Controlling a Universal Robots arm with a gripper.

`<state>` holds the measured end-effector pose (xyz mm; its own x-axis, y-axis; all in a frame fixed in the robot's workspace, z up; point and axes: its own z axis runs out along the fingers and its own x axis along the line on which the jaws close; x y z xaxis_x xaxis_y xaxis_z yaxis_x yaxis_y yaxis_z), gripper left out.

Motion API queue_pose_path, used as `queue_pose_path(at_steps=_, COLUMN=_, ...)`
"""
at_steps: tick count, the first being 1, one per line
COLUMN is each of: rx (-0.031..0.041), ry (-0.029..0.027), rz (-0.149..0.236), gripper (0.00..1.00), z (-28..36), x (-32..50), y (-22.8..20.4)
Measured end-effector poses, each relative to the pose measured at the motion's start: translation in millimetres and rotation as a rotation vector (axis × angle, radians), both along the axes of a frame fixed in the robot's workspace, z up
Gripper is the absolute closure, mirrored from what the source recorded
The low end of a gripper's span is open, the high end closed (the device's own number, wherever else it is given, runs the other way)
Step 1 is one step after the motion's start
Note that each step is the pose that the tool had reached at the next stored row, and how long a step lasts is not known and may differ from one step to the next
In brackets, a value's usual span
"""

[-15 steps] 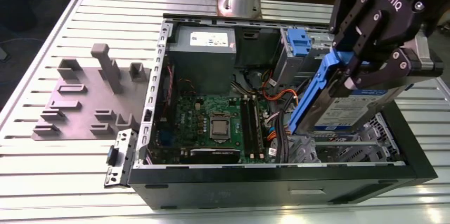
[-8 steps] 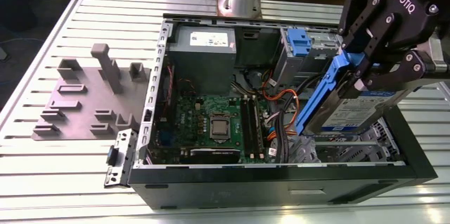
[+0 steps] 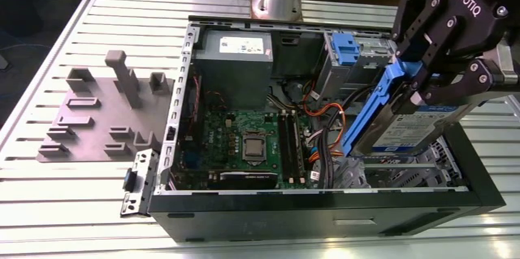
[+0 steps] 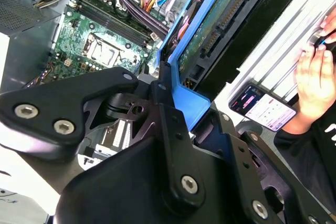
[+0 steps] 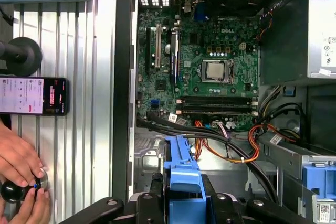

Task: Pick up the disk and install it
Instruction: 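Insert the disk into the insertion slot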

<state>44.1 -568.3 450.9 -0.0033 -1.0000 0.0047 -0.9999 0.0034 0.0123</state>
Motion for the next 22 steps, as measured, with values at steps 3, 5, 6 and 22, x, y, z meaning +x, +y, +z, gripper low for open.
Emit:
queue_pose_path(at_steps=3, rx=0.0001, ry=0.0, rz=0.0, gripper=0.64, z=-0.2, x=1.8, y=0.0)
queue_pose_path(at_steps=5, rx=0.0002, ry=-0.0001, rz=0.0, gripper=0.64, z=-0.4, x=3.6, y=0.0)
queue_pose_path(at_steps=6, rx=0.0002, ry=0.0, rz=0.0, gripper=0.64, z=-0.4, x=4.5, y=0.0)
queue_pose_path(at_steps=22, rx=0.0, ry=0.0, rz=0.0, gripper=0.64, z=-4.3, x=23.5, y=-0.3)
